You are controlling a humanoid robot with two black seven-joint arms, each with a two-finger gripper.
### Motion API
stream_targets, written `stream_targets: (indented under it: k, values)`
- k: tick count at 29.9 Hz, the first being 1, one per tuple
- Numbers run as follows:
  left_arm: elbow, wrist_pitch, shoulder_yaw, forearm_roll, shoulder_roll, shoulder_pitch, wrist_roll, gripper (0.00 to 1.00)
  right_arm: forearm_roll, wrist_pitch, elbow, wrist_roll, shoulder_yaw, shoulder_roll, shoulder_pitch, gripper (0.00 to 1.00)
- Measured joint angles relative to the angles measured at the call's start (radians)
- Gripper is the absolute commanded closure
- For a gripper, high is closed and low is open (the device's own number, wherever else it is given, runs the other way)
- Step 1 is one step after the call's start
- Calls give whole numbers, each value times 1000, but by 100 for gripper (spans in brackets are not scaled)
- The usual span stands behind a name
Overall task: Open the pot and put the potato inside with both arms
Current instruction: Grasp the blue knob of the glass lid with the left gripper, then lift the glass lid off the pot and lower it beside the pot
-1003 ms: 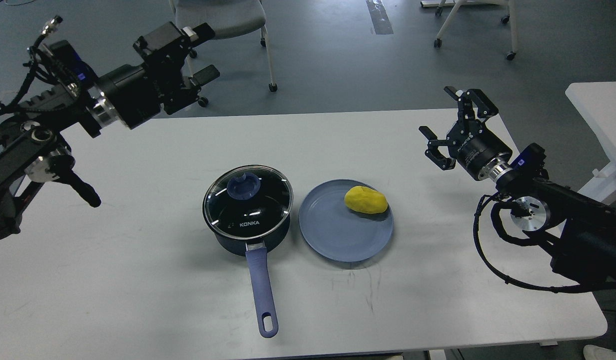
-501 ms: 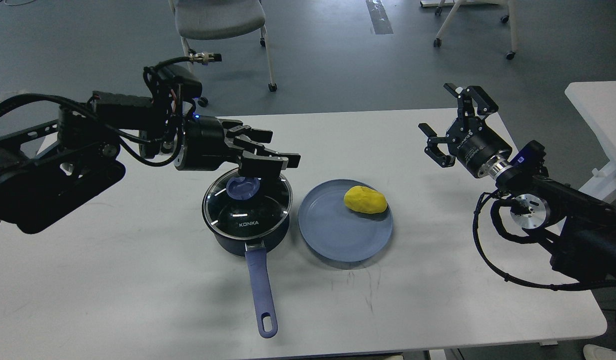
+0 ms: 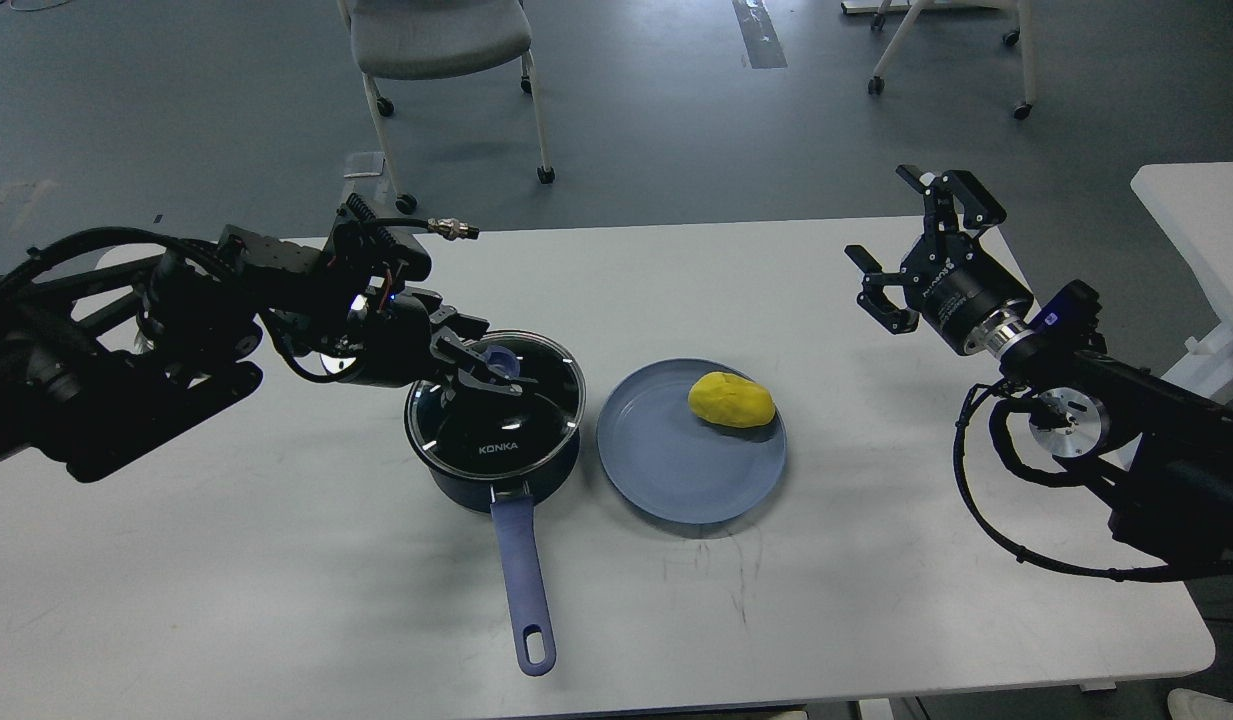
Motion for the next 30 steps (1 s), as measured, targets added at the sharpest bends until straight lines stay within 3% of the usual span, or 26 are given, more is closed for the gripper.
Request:
stream_targets:
  k: [8,12,17,30]
  values:
    - [0,0,1,1,2,13,0,8,0,0,2,0,0,-4,-5,0]
    - [0,0,1,1,2,17,0,36,0,0,2,0,0,-4,-6,0]
    - [0,0,1,1,10,20,2,49,0,0,2,0,0,-4,-7,0]
    - [-51,0,-3,-1,65,-31,-13,52,0,0,3,0,5,-3,-7,0]
